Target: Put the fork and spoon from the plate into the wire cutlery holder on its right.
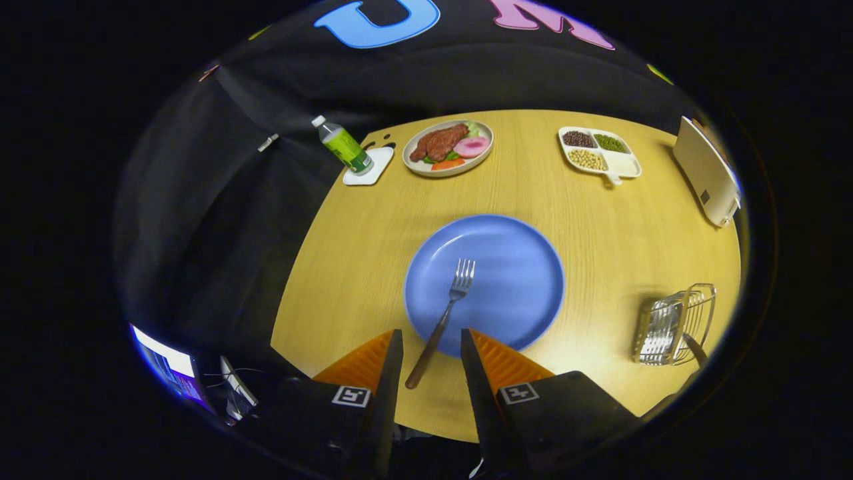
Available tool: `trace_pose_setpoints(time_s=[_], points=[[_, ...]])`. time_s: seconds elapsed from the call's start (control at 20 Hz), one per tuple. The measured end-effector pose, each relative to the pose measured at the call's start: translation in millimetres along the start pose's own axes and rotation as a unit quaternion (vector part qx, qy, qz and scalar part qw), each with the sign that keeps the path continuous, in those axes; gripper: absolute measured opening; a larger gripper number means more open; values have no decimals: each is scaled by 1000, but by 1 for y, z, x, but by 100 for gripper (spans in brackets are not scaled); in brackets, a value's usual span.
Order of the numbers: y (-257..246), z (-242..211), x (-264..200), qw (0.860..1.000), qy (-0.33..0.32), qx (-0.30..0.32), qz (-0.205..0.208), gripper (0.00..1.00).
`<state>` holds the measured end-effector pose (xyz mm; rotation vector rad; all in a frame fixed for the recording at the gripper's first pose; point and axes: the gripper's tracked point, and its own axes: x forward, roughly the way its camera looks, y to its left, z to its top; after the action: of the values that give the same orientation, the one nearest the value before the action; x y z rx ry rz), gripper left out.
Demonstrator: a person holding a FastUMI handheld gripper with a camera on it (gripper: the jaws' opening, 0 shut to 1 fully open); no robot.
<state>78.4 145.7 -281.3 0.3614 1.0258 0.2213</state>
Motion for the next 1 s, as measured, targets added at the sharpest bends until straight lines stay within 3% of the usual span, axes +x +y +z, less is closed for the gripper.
trace_pose_setpoints(time_s=[0.35,0.55,0.7,0.8,1.0], points=[[-22,-22,66,997,32,35,-60,55],[-49,-29,77,994,46,13,-100,55],[-55,-24,85,994,40,3,-103,22],[-58,-25,80,994,42,-12,-98,11],[-54,-11,63,997,17,-26,-76,6]])
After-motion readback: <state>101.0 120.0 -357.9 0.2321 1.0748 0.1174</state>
